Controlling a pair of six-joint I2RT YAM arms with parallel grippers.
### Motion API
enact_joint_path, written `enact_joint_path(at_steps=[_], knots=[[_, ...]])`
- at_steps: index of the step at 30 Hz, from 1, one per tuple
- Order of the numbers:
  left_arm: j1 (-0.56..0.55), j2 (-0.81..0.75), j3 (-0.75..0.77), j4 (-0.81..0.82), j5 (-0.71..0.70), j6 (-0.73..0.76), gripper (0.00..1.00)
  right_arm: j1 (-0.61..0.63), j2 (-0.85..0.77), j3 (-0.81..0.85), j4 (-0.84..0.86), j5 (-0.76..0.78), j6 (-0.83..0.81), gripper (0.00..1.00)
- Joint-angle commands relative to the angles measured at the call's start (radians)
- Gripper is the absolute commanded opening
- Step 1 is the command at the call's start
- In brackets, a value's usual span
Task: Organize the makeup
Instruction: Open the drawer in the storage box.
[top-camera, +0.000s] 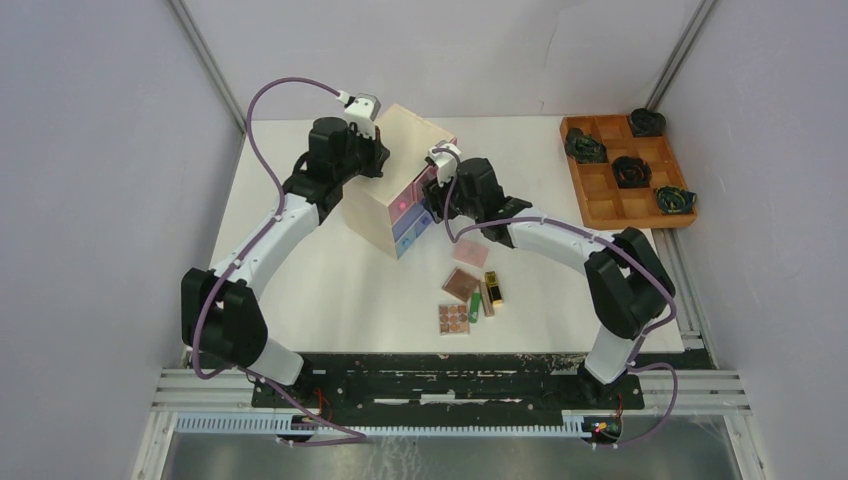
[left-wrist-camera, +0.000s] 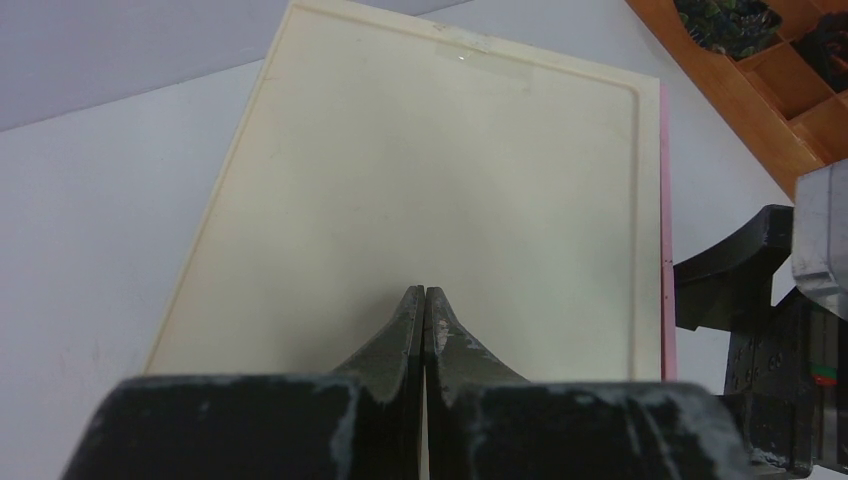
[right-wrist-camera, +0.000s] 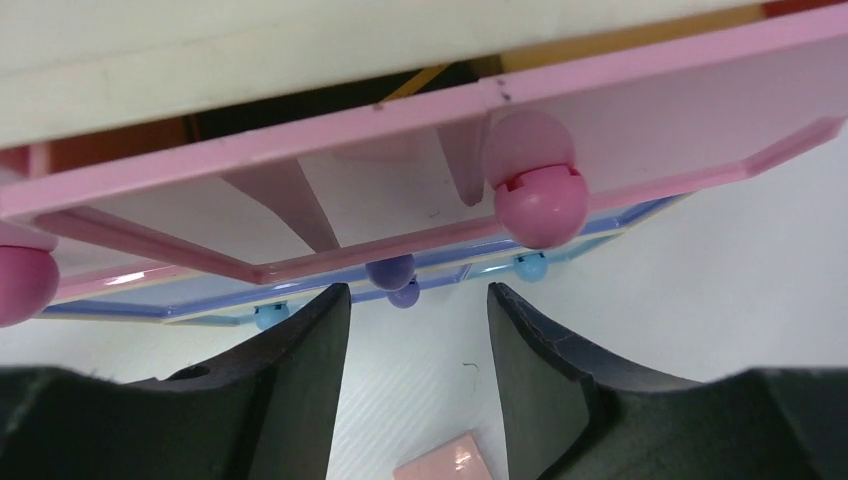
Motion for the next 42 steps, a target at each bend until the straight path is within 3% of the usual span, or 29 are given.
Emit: enact_joint_path(at_steps=[1,13,26,29,37,42], knots=[[0.002,0.073,-0.058,-0.243,-0.051,0.033,0.03,-0.003,0.02,0.016,0.083,-0.041,0.044,0.58],[0.002,0.09,-0.055,-0.242,-0.044,0.029,0.03,-0.005,0.05,0.015,0.122,-0.055,0.055,0.58],[0.002,0.093,-0.057,-0.242,-0.046,0.028,0.03,-0.007,0.085,0.017,0.138,-0.072,0.073,0.5],[0.002,0.099,-0.055,-0.241,-0.043,0.027,0.03,-0.01,0.088,0.031,0.134,-0.07,0.071,0.43],[0.002,0.112,-0.052,-0.238,-0.04,0.025,0.03,-0.024,0.091,0.043,0.091,-0.12,0.066,0.13],[0.002,0.118,-0.052,-0.236,-0.05,0.019,0.03,-0.032,0.033,-0.019,0.074,-0.107,0.046,0.1]])
